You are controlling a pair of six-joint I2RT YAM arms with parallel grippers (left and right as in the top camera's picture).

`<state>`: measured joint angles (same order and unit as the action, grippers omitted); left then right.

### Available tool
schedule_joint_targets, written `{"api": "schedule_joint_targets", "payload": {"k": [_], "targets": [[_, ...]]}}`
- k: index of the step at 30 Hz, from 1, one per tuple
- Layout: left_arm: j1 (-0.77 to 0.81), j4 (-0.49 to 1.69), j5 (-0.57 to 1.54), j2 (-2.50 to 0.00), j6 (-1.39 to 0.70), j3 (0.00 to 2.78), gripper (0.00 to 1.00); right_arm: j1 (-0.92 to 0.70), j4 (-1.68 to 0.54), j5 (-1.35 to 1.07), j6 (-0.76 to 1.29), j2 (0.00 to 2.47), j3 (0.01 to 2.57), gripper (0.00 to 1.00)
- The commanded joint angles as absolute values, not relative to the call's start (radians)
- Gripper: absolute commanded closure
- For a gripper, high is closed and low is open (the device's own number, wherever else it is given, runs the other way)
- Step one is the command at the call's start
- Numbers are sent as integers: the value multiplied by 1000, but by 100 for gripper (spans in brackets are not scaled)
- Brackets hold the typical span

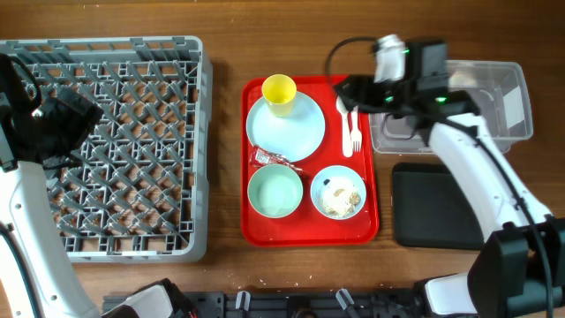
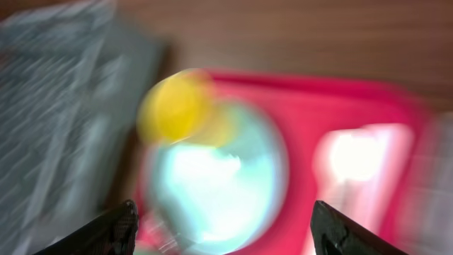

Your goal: Sort waste into correct bins and load items into the dishwasher rack

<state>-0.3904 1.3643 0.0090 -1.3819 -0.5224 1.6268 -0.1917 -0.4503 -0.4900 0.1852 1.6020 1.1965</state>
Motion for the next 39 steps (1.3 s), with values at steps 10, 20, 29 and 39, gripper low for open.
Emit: {"api": "schedule_joint_targets", "payload": {"k": [10,20,29,39], "targets": [[-396,1362,10,-1380,-532,1637,0,-613,-293,-233,184,1897,1132,28],[-396,1362,10,-1380,-532,1637,0,-665,-250,-233,182,1927,1130,52],[-396,1362,10,-1380,-532,1637,0,-698,-241,-73,186,1926,1132,96],[-396,1363,10,-1380,-532,1637,0,-467,-275,-60,371,1498,1206,96]]}}
